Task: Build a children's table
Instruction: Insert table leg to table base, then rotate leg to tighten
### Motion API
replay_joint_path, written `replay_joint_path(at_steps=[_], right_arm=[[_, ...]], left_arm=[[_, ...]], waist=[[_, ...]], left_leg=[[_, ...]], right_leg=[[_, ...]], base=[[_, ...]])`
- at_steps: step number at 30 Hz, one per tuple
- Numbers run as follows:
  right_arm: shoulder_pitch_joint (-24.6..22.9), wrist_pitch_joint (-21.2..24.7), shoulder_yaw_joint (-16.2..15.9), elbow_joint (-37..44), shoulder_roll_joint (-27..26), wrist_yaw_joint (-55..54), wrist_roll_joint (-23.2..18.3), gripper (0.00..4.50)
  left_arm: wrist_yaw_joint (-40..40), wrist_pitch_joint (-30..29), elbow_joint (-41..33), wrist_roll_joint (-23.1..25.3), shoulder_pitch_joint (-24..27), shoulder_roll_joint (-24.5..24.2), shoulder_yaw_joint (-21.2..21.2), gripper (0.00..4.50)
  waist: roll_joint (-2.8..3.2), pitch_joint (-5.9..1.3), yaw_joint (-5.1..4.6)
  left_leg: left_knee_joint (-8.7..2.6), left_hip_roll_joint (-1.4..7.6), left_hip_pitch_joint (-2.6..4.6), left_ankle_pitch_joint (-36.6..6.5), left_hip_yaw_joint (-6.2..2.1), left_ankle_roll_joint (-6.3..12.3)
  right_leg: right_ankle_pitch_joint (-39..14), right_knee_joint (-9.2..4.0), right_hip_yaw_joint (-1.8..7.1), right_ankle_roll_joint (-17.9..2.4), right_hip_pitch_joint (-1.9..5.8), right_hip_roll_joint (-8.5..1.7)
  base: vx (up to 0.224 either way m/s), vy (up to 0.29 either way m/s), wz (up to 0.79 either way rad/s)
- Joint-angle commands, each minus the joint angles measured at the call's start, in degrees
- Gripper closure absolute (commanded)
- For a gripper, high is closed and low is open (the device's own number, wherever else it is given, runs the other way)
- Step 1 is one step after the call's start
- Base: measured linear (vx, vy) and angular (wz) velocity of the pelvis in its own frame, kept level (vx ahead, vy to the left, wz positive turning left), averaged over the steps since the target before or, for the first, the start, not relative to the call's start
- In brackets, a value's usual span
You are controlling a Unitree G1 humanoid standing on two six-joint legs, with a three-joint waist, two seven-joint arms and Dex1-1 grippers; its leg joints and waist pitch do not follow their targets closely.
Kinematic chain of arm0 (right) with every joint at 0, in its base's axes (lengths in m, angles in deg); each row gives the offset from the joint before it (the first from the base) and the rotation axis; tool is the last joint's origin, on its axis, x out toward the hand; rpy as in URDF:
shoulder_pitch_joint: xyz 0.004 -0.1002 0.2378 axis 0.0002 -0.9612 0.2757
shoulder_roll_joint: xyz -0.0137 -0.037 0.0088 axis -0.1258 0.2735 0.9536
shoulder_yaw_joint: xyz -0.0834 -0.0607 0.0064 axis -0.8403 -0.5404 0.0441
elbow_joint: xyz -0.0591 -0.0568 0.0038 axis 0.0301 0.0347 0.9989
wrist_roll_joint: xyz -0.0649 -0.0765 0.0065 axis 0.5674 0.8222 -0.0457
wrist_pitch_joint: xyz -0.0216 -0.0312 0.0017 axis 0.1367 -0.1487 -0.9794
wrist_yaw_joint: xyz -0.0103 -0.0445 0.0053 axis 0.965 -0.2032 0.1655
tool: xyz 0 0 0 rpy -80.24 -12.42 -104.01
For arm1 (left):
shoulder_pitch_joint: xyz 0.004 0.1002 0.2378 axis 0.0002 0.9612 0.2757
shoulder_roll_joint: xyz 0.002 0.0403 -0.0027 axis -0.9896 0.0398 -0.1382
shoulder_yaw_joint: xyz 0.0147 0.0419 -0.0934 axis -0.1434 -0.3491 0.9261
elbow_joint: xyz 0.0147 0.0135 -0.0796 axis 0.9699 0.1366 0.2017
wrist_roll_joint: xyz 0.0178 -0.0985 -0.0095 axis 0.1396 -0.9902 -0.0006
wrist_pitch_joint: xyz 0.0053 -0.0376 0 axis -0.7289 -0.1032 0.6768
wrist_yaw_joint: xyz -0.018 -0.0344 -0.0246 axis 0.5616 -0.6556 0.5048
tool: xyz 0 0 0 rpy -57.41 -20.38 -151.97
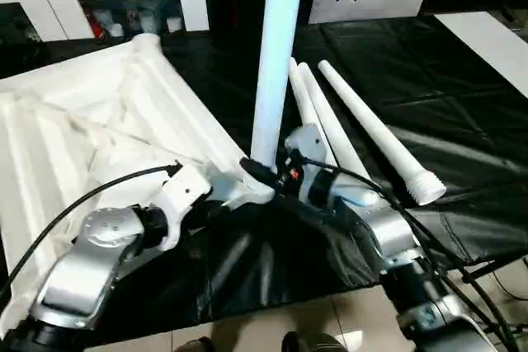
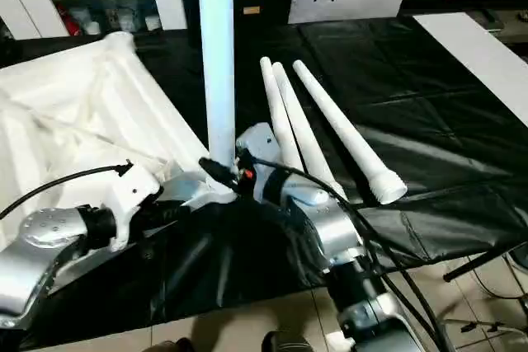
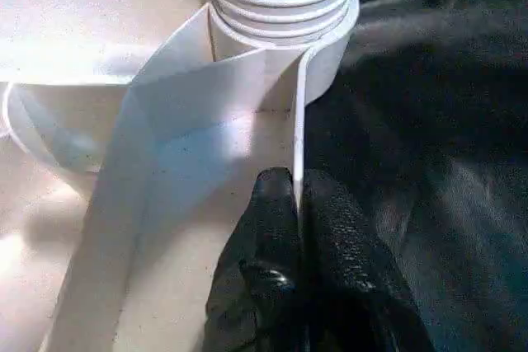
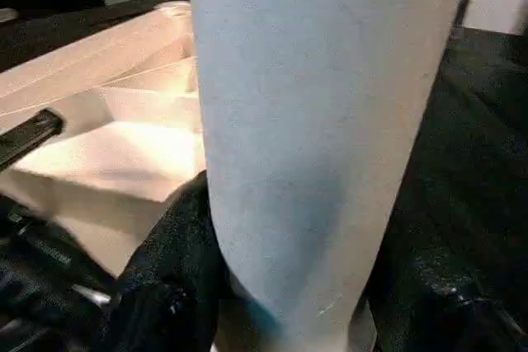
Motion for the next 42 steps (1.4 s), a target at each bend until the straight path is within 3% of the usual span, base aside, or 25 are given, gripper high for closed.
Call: replay_joint_path(at_steps=[1,7,12,16,17,18,24,25,32,42], right_arm=[[-3.19,4.69,-0.82,-11.43,0.50,-4.10,4.17,2.57],[-2.79,3.61,-1.14,-13.05,0.06,-3.77,4.62,2.57],[-2.56,3.28,-0.95,-13.49,-0.06,-3.75,4.58,2.57],[-2.56,3.28,-0.95,-13.49,-0.06,-3.75,4.58,2.57],[-2.45,3.08,-0.82,-13.73,-0.15,-3.71,4.55,2.01],[-2.13,2.92,-0.61,-14.04,-0.27,-3.18,4.19,2.01],[-1.02,1.81,0.32,-15.05,-0.28,-2.13,3.67,1.47],[-0.93,1.80,0.48,-14.95,-0.18,-1.96,3.55,1.36],[-1.04,1.67,1.67,-12.09,1.18,0.09,2.80,0.78],[-3.21,5.51,2.89,0.58,5.83,4.22,0.42,0.03]], left_arm=[[0.78,-1.36,-4.79,-1.23,-1.04,1.86,-2.78,4.50],[3.57,-3.01,-4.67,1.26,-1.82,2.82,-4.54,4.50],[4.66,-3.35,-4.19,2.25,-1.96,2.92,-4.63,4.50],[4.66,-3.35,-4.19,2.25,-1.96,2.92,-4.63,4.50],[5.34,-3.65,-4.02,2.74,-2.03,2.91,-4.73,4.50],[5.09,-2.64,-2.71,3.18,-2.82,2.47,-4.97,4.50],[4.10,-0.22,0.65,3.62,-5.17,0.69,-5.83,4.50],[3.87,0.19,1.18,3.73,-5.44,0.51,-5.83,4.50],[1.38,4.22,5.22,3.56,-7.33,-1.56,-6.55,4.50],[-5.47,12.24,12.90,3.11,-9.91,-5.48,-8.20,4.50]], waist=[[0.91,-1.86,0.85],[0.79,-2.43,1.35],[0.82,-2.45,1.67],[0.78,-2.64,1.82],[0.75,-2.74,1.84],[0.56,-3.08,1.82],[1.03,-3.37,2.32],[1.40,-3.62,2.39],[1.50,-4.19,3.14],[1.74,-4.30,3.62]], left_leg=[[-3.86,4.52,0.21,-15.63,-1.88,1.98],[-3.55,4.36,0.15,-13.45,-1.59,2.12],[-3.54,4.39,0.53,-16.63,-1.67,1.13],[-3.50,4.36,0.49,-16.69,-1.70,0.91],[-3.42,4.31,0.49,-16.11,-1.64,1.05],[-3.26,4.27,0.42,-15.09,-1.53,1.30],[-3.05,4.37,0.56,-13.44,-1.45,1.63],[-2.87,4.31,0.62,-12.80,-1.37,1.57],[-2.25,4.17,0.46,-7.29,-1.20,2.96],[-1.85,4.15,0.53,-6.43,-1.14,3.37]], right_leg=[[-18.67,-4.95,3.85,-9.79,1.19,-6.54],[-14.54,-4.74,3.66,-10.09,1.63,-6.22],[-19.67,-5.18,3.62,-9.00,1.17,-6.16],[-19.13,-5.08,3.63,-8.71,1.21,-6.12],[-17.99,-4.99,3.66,-8.90,1.25,-6.07],[-16.49,-4.84,3.64,-9.30,1.51,-6.08],[-13.44,-4.60,3.49,-10.26,1.65,-6.07],[-11.63,-4.44,3.43,-10.66,1.72,-5.99],[-0.33,-3.25,3.17,-12.58,2.48,-5.93],[0.07,-2.97,3.06,-12.80,2.77,-5.94]], base=[[0.000,0.000,0.00],[0.000,0.000,0.00],[0.000,0.000,0.00],[0.000,0.000,0.00],[0.000,0.000,0.00],[0.000,0.000,0.00],[0.000,0.000,0.00],[0.000,0.000,0.00],[0.000,0.000,0.00],[0.000,0.000,0.00]])
